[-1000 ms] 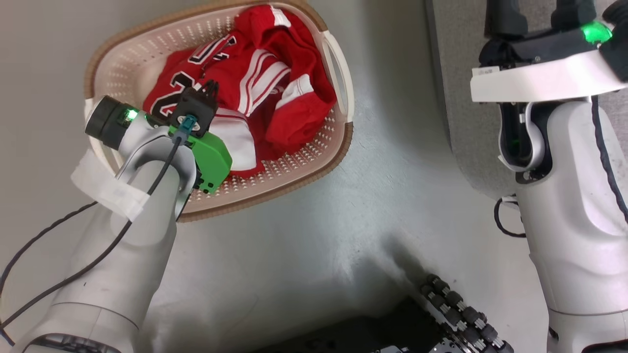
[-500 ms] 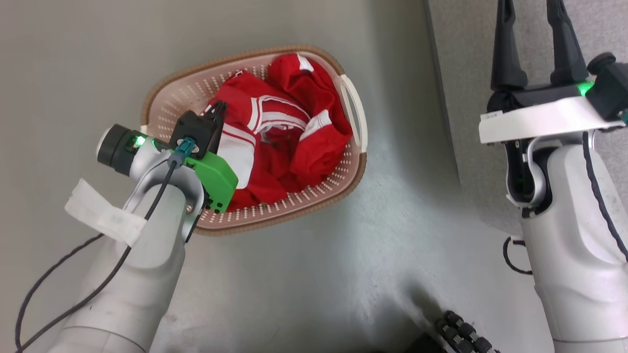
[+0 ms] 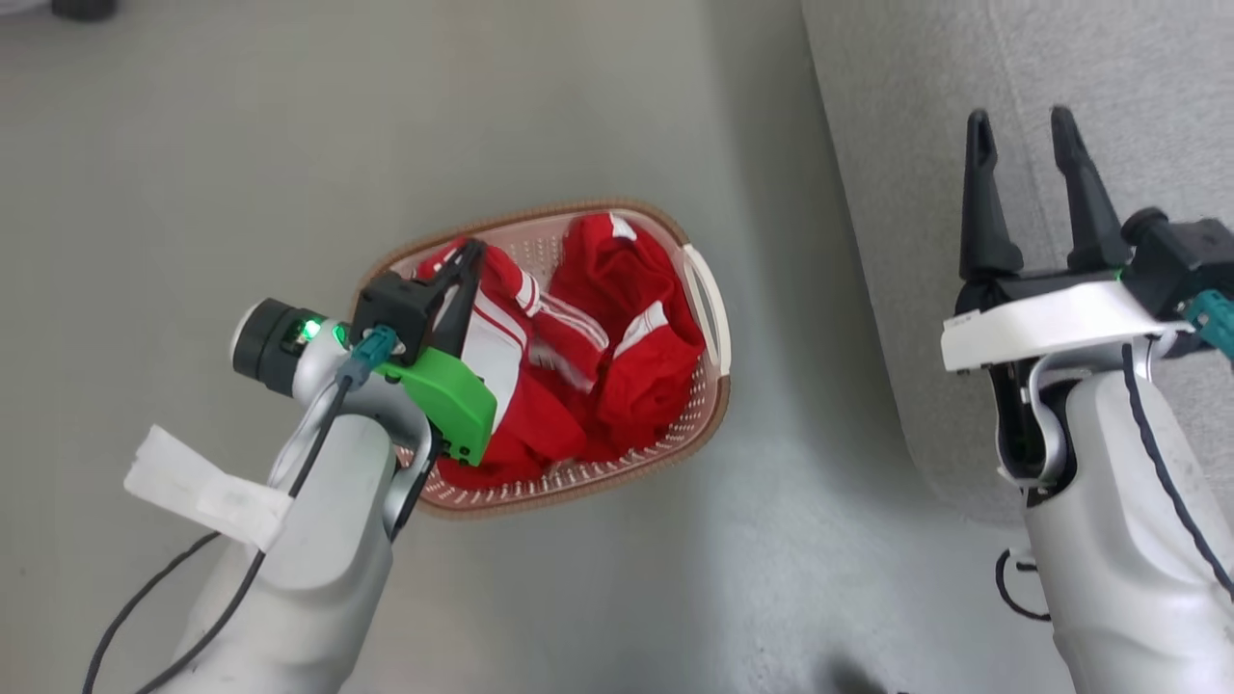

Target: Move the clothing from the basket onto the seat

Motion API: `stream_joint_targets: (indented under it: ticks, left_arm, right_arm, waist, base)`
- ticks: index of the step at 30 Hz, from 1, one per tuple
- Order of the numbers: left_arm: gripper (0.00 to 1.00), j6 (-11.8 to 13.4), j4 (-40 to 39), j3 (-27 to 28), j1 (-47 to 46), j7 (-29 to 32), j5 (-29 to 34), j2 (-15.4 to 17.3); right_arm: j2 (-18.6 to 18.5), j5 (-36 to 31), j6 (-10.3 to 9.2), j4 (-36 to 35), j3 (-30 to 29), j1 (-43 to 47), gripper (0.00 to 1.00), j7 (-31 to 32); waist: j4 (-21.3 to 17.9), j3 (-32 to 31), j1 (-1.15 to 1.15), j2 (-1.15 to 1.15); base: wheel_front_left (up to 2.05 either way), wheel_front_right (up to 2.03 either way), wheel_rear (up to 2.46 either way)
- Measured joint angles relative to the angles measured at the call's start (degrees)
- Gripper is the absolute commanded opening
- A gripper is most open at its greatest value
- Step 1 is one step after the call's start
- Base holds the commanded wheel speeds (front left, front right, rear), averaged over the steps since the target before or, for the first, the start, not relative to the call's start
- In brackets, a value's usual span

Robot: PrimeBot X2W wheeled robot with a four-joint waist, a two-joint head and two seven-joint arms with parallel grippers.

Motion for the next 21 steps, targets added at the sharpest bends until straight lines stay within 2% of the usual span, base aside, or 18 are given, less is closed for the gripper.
stream_joint_targets:
  ticks: [10, 21]
  left_arm:
    - [0.0, 1.33, -3.97, 0.12, 6.01, 0.0, -2.78, 0.01]
    - [0.0, 2.8, -6.99, -0.23, 8.6, 0.0, -3.56, 0.02]
  right_arm:
    - [0.18, -0.43, 1.03, 1.56, -0.05, 5.17, 1.0, 0.01]
    - [0.26, -0.52, 1.72, 1.65, 0.16, 7.44, 1.0, 0.01]
  waist:
    - [-0.31, -8.45, 0.0, 0.0]
    - [-2.29, -13.52, 0.0, 0.0]
  base:
    - [0.0, 0.0, 0.0]
    - [0.0, 0.0, 0.0]
